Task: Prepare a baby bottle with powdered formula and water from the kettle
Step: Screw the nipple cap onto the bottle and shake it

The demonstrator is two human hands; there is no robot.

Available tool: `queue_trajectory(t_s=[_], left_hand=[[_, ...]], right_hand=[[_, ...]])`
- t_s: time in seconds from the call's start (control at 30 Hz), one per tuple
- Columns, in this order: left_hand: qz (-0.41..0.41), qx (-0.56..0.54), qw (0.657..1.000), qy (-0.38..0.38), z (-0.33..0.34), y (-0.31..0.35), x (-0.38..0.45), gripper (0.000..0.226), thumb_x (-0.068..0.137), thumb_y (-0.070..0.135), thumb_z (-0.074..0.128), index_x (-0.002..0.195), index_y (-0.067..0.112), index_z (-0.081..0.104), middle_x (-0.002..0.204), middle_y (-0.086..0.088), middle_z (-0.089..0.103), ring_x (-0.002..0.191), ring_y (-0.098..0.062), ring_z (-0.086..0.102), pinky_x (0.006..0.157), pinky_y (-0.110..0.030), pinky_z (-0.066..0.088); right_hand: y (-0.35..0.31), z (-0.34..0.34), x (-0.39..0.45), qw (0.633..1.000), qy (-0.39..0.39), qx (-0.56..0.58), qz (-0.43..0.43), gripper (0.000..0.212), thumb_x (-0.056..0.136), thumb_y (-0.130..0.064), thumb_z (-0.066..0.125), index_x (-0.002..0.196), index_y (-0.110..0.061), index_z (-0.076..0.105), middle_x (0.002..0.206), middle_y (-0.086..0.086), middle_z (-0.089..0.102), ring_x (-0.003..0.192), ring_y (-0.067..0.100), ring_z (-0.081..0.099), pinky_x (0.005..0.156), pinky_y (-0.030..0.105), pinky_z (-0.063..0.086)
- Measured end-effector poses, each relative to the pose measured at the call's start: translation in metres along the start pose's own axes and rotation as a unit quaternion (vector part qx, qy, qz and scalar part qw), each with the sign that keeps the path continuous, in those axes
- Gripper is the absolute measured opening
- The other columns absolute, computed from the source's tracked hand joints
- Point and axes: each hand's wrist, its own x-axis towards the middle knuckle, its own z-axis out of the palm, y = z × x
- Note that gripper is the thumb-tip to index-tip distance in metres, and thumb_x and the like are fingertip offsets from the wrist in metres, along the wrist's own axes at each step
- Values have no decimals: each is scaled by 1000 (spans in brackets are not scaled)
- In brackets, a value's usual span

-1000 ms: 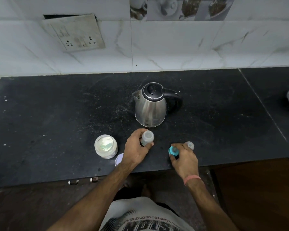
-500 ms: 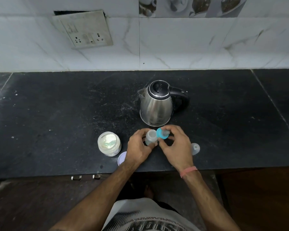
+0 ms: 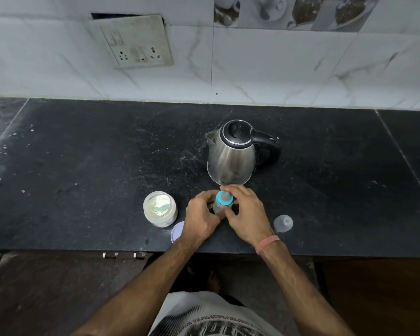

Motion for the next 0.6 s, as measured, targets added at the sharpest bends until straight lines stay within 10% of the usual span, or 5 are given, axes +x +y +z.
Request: queue_trajectory(t_s=[0.33, 0.6], left_hand=[[30, 35, 999, 1, -3, -1, 2, 48, 84, 40, 89, 131, 36, 81, 123, 17, 80, 114, -5, 77, 99, -41, 66], [27, 43, 999, -12, -5, 1, 3, 48, 85, 36, 91, 132, 32, 81, 121, 16, 81, 111, 0, 78, 99, -34, 66]], right_hand=[[0, 12, 11, 994, 84, -11, 62, 56, 73, -66, 92, 103, -28, 63, 106, -14, 59, 96, 8, 64, 84, 38, 61], [3, 5, 0, 993, 66, -62, 75, 60, 75, -68, 90, 117, -34, 64, 114, -18, 59, 102, 4, 60, 88, 35, 59]])
